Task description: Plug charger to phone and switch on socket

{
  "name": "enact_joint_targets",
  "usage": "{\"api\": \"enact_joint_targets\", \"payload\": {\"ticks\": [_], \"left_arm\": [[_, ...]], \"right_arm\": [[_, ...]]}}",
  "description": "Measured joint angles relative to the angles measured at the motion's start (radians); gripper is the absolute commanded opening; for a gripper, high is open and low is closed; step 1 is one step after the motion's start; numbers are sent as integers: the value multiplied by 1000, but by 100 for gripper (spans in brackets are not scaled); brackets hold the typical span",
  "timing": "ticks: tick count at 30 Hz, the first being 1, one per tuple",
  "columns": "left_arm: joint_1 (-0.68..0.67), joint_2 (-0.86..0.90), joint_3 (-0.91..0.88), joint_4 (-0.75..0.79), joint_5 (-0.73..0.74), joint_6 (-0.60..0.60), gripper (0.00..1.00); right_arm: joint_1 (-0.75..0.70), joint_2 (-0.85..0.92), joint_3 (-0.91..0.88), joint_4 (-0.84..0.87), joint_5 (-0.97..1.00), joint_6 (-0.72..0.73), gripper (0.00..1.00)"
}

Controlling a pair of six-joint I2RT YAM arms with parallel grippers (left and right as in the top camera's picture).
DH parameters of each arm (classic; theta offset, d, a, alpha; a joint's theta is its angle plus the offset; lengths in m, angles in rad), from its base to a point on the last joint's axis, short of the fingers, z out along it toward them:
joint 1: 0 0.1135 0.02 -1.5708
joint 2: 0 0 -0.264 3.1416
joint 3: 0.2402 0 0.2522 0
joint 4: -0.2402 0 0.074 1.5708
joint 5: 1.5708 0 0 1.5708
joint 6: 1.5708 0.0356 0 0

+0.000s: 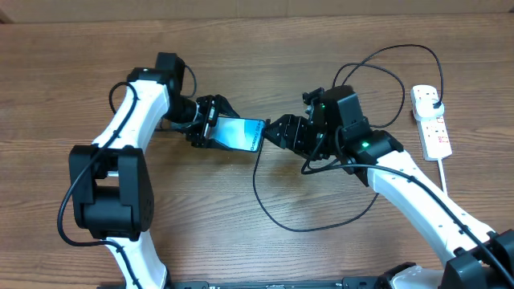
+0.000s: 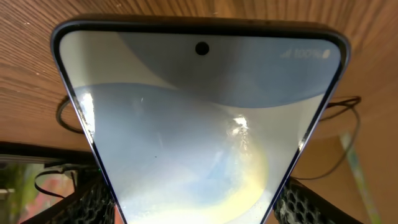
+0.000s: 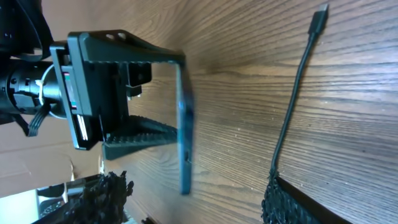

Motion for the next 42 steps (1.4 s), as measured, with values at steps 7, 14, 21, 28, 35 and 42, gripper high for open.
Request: {"api": "enact_joint_targets", "payload": {"ticks": [7, 14, 21, 28, 35, 42], "left_arm": [[-35, 0, 0, 0, -7, 0, 63], [-48, 0, 0, 0, -8, 0, 63], [-55, 0, 0, -1, -8, 0, 62], [-63, 0, 0, -14, -7, 0, 62], [-68, 0, 0, -16, -3, 0, 62], [-68, 0, 0, -16, -2, 0, 64]], "right_arm": [[50, 0, 0, 16, 68, 30, 69], [85, 25, 0, 33, 105, 51, 63], [89, 97, 0, 45, 119, 69, 49], [91, 100, 1, 124, 120, 87, 38], [101, 100, 1, 123, 121, 90, 29], [115, 137, 2, 133, 126, 114, 24]]}}
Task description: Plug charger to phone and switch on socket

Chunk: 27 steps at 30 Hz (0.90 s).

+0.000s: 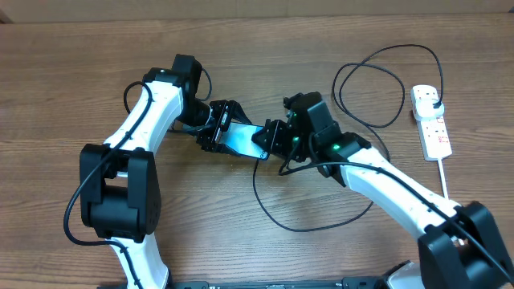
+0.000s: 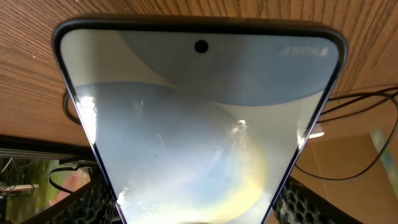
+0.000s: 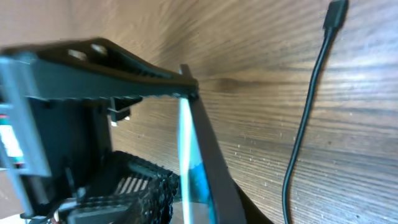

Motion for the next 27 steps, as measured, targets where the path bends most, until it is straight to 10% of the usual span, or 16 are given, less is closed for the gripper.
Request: {"api": "enact_joint_targets", "payload": {"ticks": [16, 27], "left_arm": [[0, 0, 0, 4, 0, 0, 67], [0, 0, 2, 0, 21, -2, 100]], "right_arm": [[18, 28, 0, 49, -11, 30, 8], [15, 30, 0, 76, -9, 50, 4]]}}
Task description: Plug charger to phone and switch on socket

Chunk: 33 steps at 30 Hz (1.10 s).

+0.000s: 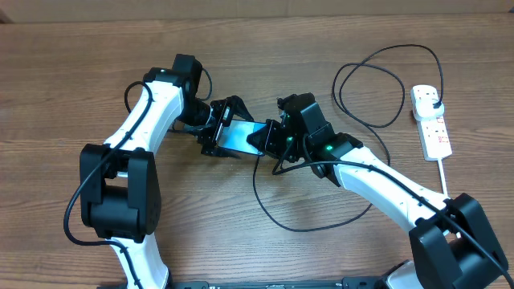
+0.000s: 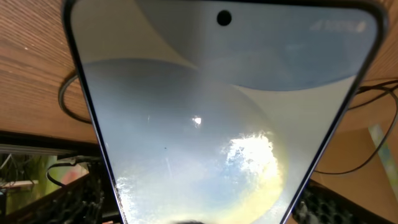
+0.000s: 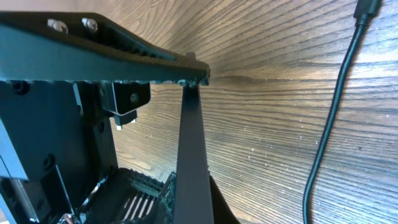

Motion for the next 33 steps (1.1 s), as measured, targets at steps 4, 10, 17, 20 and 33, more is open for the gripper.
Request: {"api": "enact_joint_targets", "payload": {"ticks": [4, 10, 17, 20, 33], "left_arm": [[0, 0, 2, 27, 3, 2, 100], [0, 0, 3, 180, 7, 40, 100], [0, 0, 5, 531, 94, 77, 93], [0, 0, 8, 724, 159, 81, 95], [0, 0, 11, 1059, 258, 63, 94]], "right_arm": [[-33, 0, 0, -5, -6, 0, 4], [-169, -15, 0, -63, -25, 1, 4], [-298, -97, 0, 43, -45, 108, 4], [-320, -111, 0, 136, -50, 199, 4], [-243, -111, 0, 379, 115, 575, 4]]}}
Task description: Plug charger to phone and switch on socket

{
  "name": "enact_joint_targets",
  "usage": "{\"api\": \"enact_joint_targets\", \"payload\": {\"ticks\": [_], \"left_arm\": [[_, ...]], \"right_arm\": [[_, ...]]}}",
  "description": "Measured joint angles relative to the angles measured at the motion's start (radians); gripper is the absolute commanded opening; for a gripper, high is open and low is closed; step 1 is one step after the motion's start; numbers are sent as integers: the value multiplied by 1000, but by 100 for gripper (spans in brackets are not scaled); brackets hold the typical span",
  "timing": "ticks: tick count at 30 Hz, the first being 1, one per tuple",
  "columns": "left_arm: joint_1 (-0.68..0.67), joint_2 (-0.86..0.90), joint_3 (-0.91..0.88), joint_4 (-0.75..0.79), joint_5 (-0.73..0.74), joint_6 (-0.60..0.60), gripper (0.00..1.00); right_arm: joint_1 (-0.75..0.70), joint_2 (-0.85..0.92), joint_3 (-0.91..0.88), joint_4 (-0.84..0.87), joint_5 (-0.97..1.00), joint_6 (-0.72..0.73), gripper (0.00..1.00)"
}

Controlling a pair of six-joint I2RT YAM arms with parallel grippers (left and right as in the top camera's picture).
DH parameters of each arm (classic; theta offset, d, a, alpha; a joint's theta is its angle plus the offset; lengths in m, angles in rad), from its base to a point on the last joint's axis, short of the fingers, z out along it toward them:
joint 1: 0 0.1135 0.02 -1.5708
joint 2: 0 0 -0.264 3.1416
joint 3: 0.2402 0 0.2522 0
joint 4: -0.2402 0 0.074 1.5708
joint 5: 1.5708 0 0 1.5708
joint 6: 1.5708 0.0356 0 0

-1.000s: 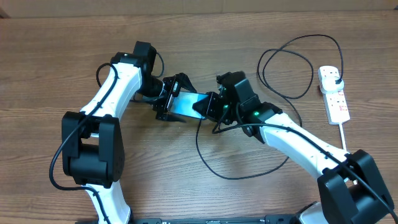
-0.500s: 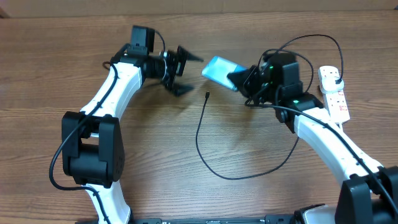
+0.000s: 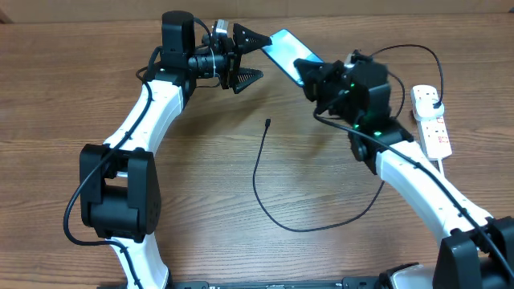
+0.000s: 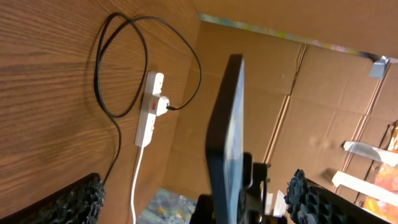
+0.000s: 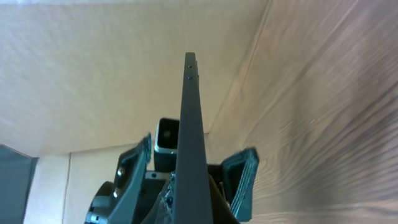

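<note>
The phone (image 3: 283,46), a dark slab with a lit blue screen, is held up in the air near the back of the table. My right gripper (image 3: 310,74) is shut on its lower end. In the right wrist view the phone (image 5: 189,124) stands edge-on. My left gripper (image 3: 245,58) is open just left of the phone, not touching it. From the left wrist the phone (image 4: 225,137) shows edge-on between the spread fingers (image 4: 74,200). The black charger cable lies on the table with its plug end (image 3: 267,122) free. The white socket strip (image 3: 430,122) lies at the right.
The cable runs in loops (image 3: 321,213) over the middle and back right of the table to a plug in the socket strip (image 4: 149,109). A cardboard wall (image 4: 298,87) stands behind the table's far edge.
The phone was low over the table with both grippers on it. Now my left gripper has opened and let go. The right gripper holds the phone, higher and nearer the back edge.
At first my left gripper held the phone over the table with the right gripper close to its free end. Then the right gripper's fingers were at that end, then on it. Now only the right gripper holds the phone. The cable plug has stayed on the table.
</note>
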Motion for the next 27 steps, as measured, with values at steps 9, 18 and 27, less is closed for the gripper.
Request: {"api": "enact_joint_targets", "payload": {"ticks": [9, 18, 27], "left_arm": [[0, 0, 0, 0, 1, -64, 72], [-18, 0, 0, 0, 5, -69, 56], [-45, 0, 0, 0, 12, -69, 39]], "right_arm": [[100, 0, 0, -2, 100, 111, 4], [101, 0, 0, -26, 124, 132, 4], [103, 0, 0, -47, 122, 136, 4]]}}
